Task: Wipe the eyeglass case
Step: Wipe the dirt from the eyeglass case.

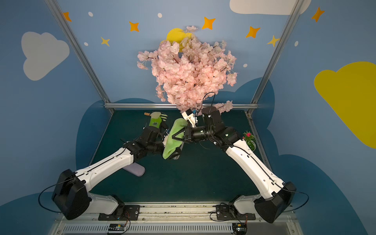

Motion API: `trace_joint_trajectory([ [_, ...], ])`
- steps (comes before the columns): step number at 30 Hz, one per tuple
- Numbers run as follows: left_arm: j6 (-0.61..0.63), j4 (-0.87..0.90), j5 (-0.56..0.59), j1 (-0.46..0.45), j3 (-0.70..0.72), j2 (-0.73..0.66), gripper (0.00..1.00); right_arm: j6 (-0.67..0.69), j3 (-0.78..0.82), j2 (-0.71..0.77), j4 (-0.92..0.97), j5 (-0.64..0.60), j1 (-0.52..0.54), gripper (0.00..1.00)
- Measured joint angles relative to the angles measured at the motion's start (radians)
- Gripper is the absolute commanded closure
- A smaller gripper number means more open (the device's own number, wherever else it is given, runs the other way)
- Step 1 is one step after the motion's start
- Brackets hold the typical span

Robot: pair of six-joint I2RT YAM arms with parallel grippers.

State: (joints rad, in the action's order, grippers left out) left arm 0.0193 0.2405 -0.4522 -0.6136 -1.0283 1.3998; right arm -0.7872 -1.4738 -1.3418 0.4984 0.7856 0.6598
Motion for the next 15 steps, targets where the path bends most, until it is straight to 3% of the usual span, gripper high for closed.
trace_joint_trajectory([
  [8, 0.002, 0.000, -0.002, -0.002, 0.015, -0.035, 0.88, 0.155, 0.083, -0.006, 0.154, -0.159, -0.098, 1.00],
  [13, 0.005, 0.002, -0.013, 0.005, 0.034, -0.047, 0.88, 0.323, 0.031, -0.005, 0.372, -0.430, -0.128, 1.00],
  [15, 0.012, -0.003, -0.021, 0.005, 0.034, -0.049, 0.88, 0.361, -0.014, -0.005, 0.426, -0.484, -0.102, 1.00],
])
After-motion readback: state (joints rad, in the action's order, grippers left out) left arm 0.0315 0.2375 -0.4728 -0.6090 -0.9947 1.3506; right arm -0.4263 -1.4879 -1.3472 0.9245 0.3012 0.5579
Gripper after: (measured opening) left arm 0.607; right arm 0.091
